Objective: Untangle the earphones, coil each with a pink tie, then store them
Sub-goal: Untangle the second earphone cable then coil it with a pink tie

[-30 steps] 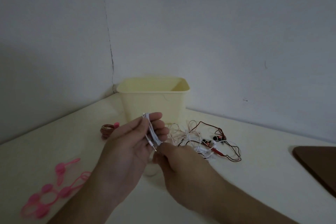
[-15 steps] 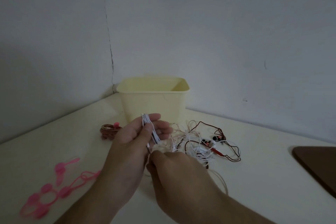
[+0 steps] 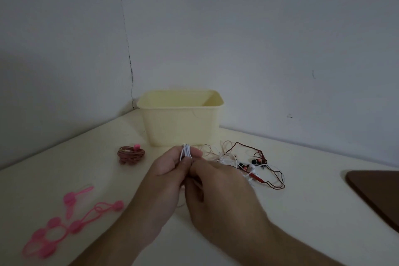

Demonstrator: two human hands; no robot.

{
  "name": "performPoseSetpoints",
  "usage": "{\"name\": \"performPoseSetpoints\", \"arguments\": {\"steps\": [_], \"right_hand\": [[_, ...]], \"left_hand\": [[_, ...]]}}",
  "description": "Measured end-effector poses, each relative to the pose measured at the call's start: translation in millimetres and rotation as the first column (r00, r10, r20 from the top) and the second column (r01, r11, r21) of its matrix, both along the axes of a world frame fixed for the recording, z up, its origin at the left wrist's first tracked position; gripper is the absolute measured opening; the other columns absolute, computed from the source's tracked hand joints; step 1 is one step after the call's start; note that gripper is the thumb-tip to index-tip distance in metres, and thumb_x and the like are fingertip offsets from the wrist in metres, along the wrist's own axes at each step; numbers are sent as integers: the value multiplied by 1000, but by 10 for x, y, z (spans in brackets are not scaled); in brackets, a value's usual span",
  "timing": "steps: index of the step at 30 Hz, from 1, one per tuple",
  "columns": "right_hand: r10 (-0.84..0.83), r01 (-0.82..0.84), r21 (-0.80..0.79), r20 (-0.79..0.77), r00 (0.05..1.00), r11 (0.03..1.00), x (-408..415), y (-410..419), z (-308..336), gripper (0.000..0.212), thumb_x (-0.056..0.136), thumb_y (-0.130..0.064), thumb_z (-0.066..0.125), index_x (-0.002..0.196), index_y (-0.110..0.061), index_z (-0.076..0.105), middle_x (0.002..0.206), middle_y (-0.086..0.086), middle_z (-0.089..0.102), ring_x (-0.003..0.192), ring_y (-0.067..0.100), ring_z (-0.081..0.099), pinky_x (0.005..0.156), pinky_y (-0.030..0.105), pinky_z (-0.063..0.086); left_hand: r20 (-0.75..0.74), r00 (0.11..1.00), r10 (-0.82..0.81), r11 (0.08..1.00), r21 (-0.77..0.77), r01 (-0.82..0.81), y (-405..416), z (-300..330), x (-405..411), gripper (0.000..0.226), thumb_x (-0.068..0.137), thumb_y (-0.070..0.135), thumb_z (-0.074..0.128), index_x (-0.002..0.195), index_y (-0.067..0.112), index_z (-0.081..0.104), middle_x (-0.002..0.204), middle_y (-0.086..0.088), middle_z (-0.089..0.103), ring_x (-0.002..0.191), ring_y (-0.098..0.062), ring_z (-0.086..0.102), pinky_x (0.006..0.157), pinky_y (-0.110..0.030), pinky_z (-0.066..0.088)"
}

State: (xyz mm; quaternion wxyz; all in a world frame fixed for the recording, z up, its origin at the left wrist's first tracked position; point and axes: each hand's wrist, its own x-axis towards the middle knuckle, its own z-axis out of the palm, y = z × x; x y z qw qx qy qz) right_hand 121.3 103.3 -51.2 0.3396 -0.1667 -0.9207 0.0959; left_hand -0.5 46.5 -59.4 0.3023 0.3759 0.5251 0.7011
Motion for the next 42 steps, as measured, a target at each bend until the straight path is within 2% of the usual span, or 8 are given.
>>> {"name": "performPoseSetpoints", "arguments": {"steps": [5, 8, 13, 19, 23, 28, 35, 42], "right_hand": [[-71, 73, 28, -71, 995, 997, 10, 72, 16, 5, 92, -33, 49, 96, -30, 49, 85, -9, 61, 69, 21, 63, 53, 41, 51], [-71, 75, 72, -48, 996, 995, 30, 112, 44, 14, 89, -27, 61, 98, -29, 49, 90, -9, 57, 67, 24, 63, 49, 41, 50], [-69, 62, 220, 23, 997, 974, 51, 184, 103, 29, 71, -14, 75, 95, -22, 60, 89, -5, 58, 76, 22, 57, 54, 31, 42], [140, -139, -134, 0, 990, 981, 84, 376, 112, 44, 84, -12, 70, 125, -27, 66, 121, -14, 62, 100, 6, 61, 84, 31, 55], [165, -143, -173, 123, 978, 975, 100, 413, 150, 46, 86, -15, 65, 128, -34, 60, 118, -15, 62, 102, 6, 61, 90, 33, 55], [177, -168, -57, 284, 942, 984, 153, 393, 224, 53, 86, -13, 64, 135, -30, 53, 122, -11, 58, 112, 12, 58, 90, 35, 55], [-2, -94, 219, 399, 917, 971, 143, 200, 220, 29, 89, -23, 67, 113, -22, 50, 104, -3, 55, 89, 24, 59, 68, 40, 54], [183, -127, -175, 355, 917, 976, 137, 406, 228, 23, 91, -10, 49, 98, -30, 58, 98, -12, 64, 99, 13, 61, 86, 39, 53]], "left_hand": [[-12, 997, -74, 997, 3, 74, 15, 4, 0, 32, 106, 10, 51, 90, 17, 77, 86, -8, 72, 85, -19, 64, 84, -38, 45], [-16, 996, -90, 996, -1, 90, 14, -17, -17, 20, 92, 31, 65, 85, 15, 73, 80, -10, 57, 83, -23, 48, 83, -45, 33], [-13, 990, -138, 990, -24, 138, -2, -26, -31, 27, 86, 21, 60, 96, -2, 70, 88, -17, 62, 87, -25, 54, 81, -45, 37], [21, 997, -78, 988, -129, 80, 30, -11, -1, 13, 82, 20, 71, 75, 20, 82, 78, -15, 73, 78, -27, 67, 79, -52, 42], [-61, 985, -160, 978, -146, 149, -16, -1, 2, 25, 101, 13, 57, 88, 3, 76, 77, -22, 69, 71, -33, 62, 71, -44, 46], [-159, 980, -123, 977, -193, 92, -24, 12, 51, 31, 104, -2, 49, 90, 2, 77, 84, -15, 77, 79, -19, 72, 66, -23, 55], [-334, 935, -117, 964, -264, 27, -34, 1, 63, 32, 100, -3, 48, 84, 6, 74, 75, -15, 74, 67, -14, 66, 62, -22, 49], [-124, 981, -151, 955, -274, 112, -20, 15, 29, 28, 100, 4, 51, 73, 3, 59, 56, -6, 48, 48, -16, 43, 50, -26, 31]]}}
